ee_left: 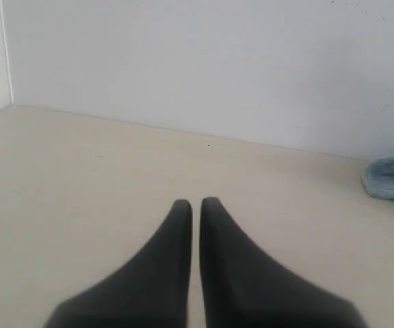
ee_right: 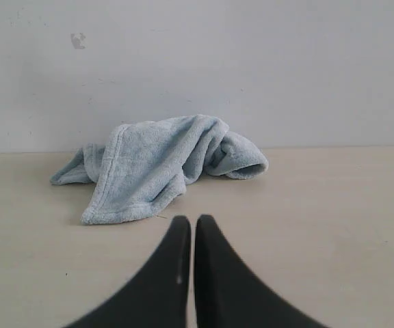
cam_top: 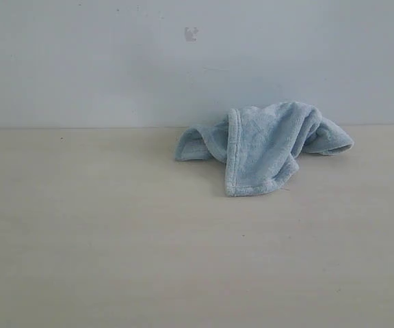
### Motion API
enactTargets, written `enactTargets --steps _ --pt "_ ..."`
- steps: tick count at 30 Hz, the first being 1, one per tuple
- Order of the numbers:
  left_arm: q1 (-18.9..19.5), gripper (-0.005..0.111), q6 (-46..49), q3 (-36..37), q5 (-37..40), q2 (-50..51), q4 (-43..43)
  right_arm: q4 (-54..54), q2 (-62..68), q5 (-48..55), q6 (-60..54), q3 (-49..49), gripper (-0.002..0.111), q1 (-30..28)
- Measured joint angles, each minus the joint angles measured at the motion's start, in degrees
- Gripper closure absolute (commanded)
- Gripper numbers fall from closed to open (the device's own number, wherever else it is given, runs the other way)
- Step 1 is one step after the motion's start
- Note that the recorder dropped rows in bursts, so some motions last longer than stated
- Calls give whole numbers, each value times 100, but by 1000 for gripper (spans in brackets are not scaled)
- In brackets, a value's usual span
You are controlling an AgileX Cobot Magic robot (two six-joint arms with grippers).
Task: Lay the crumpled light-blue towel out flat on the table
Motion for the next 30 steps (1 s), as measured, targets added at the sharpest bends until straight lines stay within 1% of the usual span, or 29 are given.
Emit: enactTargets --steps 13,16,19,22,25,28,30 --pt "0 103 0 0 0 0 0 21 0 -17 58 0 106 0" --pt "0 103 0 0 0 0 0 219 0 -332 397 0 106 0" --pt "0 103 0 0 0 0 0 302 -4 -1059 705 0 106 0" --pt "0 103 0 0 0 0 0 310 -4 -2105 1448 0 106 0" --pt "0 103 0 0 0 0 0 325 -4 -2595 2462 0 106 0" --pt "0 103 0 0 0 0 0 38 -4 -2500 3201 -12 106 0" --pt "0 103 0 0 0 0 0 -481 3 -1914 3660 -285 106 23"
